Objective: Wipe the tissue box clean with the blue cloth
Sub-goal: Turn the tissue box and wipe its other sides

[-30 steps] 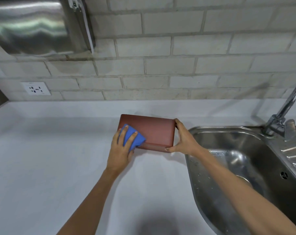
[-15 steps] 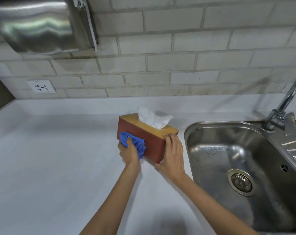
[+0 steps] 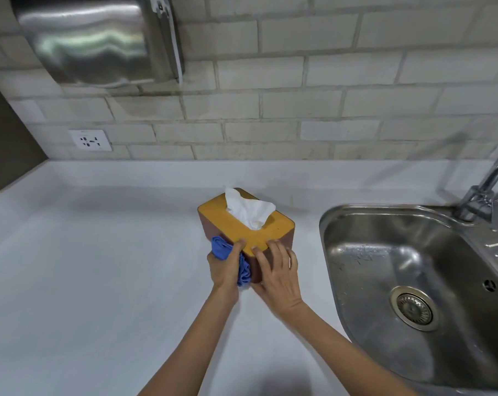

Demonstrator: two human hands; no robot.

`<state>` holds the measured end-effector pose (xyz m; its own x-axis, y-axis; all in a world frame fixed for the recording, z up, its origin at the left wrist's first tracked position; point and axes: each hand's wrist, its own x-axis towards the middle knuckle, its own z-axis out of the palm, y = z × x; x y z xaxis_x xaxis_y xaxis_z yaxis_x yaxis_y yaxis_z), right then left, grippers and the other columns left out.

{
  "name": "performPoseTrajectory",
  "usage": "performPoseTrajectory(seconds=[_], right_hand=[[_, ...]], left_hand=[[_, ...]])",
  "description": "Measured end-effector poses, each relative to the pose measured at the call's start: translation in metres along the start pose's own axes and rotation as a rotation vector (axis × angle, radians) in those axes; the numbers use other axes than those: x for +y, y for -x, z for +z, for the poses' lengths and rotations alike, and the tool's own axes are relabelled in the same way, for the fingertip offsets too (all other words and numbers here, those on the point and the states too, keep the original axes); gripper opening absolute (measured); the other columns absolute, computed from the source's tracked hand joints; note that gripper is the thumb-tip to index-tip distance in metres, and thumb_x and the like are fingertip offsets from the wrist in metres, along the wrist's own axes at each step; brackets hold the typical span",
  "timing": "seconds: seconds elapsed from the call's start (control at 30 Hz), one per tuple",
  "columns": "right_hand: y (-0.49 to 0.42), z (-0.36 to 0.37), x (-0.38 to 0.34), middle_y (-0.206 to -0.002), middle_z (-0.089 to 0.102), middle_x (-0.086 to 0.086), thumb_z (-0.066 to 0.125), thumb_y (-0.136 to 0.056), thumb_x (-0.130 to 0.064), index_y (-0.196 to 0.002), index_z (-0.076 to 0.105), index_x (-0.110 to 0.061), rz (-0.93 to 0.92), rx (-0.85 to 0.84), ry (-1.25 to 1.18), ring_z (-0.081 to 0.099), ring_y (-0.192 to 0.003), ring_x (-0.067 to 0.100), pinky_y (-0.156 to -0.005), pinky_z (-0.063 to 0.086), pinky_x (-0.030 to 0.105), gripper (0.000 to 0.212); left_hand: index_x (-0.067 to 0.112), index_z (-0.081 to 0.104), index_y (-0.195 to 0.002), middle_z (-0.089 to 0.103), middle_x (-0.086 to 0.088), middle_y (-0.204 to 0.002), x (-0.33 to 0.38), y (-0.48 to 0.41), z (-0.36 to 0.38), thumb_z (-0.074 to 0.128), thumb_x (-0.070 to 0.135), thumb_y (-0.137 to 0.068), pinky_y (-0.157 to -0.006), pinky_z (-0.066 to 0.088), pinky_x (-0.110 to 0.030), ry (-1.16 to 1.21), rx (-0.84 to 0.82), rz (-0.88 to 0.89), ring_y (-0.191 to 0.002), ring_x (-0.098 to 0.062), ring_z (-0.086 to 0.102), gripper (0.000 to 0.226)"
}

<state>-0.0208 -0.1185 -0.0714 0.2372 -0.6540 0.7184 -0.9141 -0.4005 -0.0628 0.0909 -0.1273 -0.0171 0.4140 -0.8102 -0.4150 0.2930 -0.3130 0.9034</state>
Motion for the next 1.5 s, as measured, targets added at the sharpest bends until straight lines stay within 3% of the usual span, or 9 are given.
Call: performPoseTrajectory(seconds=[0.33,0.5,0.6,0.77,0.9,1.03,1.17,1.27,1.5], right_hand=[[-0.001,-0.004,0.0,-0.119,0.045,0.004,0.073,-0.065,-0.045,-0.116,0.049,-0.021,-0.029,0.141,-0.133,0.046,-0.112,0.02,-0.103,0.026,0.034,0.061],[-0.04,-0.03,0.036,-0.104,0.064,0.005,0.055,-0.079,-0.047,-0.105,0.059,-0.013,0.24,0.151,-0.326,0.05,-0.101,0.013,-0.094,0.026,0.029,0.043],[-0.07,-0.035,0.06,-0.1,0.066,0.006,0.047,-0.083,-0.045,-0.102,0.065,-0.008,0.424,0.078,-0.45,0.057,-0.094,0.014,-0.093,0.031,0.03,0.046],[-0.128,-0.023,0.08,-0.105,0.065,0.003,0.048,-0.094,-0.033,-0.108,0.063,-0.013,0.73,-0.315,-0.748,0.061,-0.104,0.023,-0.098,0.045,0.04,0.029],[-0.177,-0.002,0.085,-0.132,0.059,0.008,0.044,-0.097,-0.03,-0.127,0.056,-0.011,0.744,-0.56,-0.791,0.054,-0.121,0.025,-0.095,0.037,0.027,0.038],[-0.214,0.018,0.075,-0.146,0.046,0.009,0.044,-0.097,-0.027,-0.138,0.048,-0.009,0.725,-0.737,-0.786,0.044,-0.133,0.025,-0.108,0.033,0.032,0.045],[-0.225,0.034,0.059,-0.152,0.038,0.009,0.041,-0.098,-0.028,-0.142,0.041,-0.006,0.599,-0.893,-0.682,0.036,-0.139,0.026,-0.112,0.029,0.034,0.049],[-0.226,0.044,0.056,-0.147,0.043,0.015,0.041,-0.098,-0.027,-0.138,0.044,0.002,0.581,-0.945,-0.666,0.04,-0.135,0.03,-0.111,0.031,0.038,0.049],[-0.219,0.049,0.071,-0.137,0.053,0.016,0.046,-0.096,-0.028,-0.128,0.054,0.001,0.655,-0.876,-0.729,0.049,-0.127,0.029,-0.109,0.036,0.039,0.044]], left_hand=[[0.006,0.05,-0.117,0.062,-0.011,-0.105,0.019,-0.006,-0.009,0.077,0.014,-0.073,-0.085,0.055,-0.04,-0.122,0.019,0.044,-0.094,-0.031,0.062,0.052],[0.011,0.051,-0.108,0.06,-0.012,-0.099,0.05,-0.024,-0.027,0.073,0.004,-0.076,-0.072,0.055,-0.035,-0.224,-0.055,0.048,-0.079,-0.026,0.061,0.04],[0.009,0.05,-0.106,0.058,-0.008,-0.08,0.073,-0.034,-0.036,0.069,-0.002,-0.079,-0.05,0.05,-0.024,-0.306,-0.071,0.102,-0.056,-0.015,0.059,0.035],[0.007,0.054,-0.113,0.059,-0.008,-0.088,0.076,-0.036,-0.04,0.069,0.001,-0.079,-0.078,0.051,-0.038,-0.33,0.011,0.198,-0.084,-0.027,0.057,0.038],[0.007,0.051,-0.107,0.058,-0.004,-0.076,0.046,-0.005,-0.046,0.065,0.006,-0.084,-0.059,0.049,-0.029,-0.105,0.13,0.161,-0.061,-0.016,0.059,0.028],[-0.002,0.047,-0.125,0.059,-0.018,-0.101,0.011,0.018,-0.034,0.066,0.007,-0.085,-0.077,0.053,-0.04,0.118,0.16,-0.013,-0.082,-0.029,0.06,0.045],[-0.002,0.051,-0.122,0.062,-0.023,-0.115,0.003,0.024,-0.002,0.07,0.008,-0.082,-0.087,0.053,-0.044,0.283,0.154,-0.177,-0.092,-0.034,0.06,0.046],[0.005,0.052,-0.111,0.063,-0.021,-0.118,0.002,0.013,0.015,0.077,0.015,-0.077,-0.097,0.05,-0.05,0.296,0.235,-0.206,-0.097,-0.035,0.061,0.043],[0.009,0.051,-0.104,0.062,-0.014,-0.104,0.01,-0.011,0.019,0.08,0.012,-0.072,-0.09,0.053,-0.044,0.306,0.354,-0.176,-0.094,-0.034,0.063,0.043]])
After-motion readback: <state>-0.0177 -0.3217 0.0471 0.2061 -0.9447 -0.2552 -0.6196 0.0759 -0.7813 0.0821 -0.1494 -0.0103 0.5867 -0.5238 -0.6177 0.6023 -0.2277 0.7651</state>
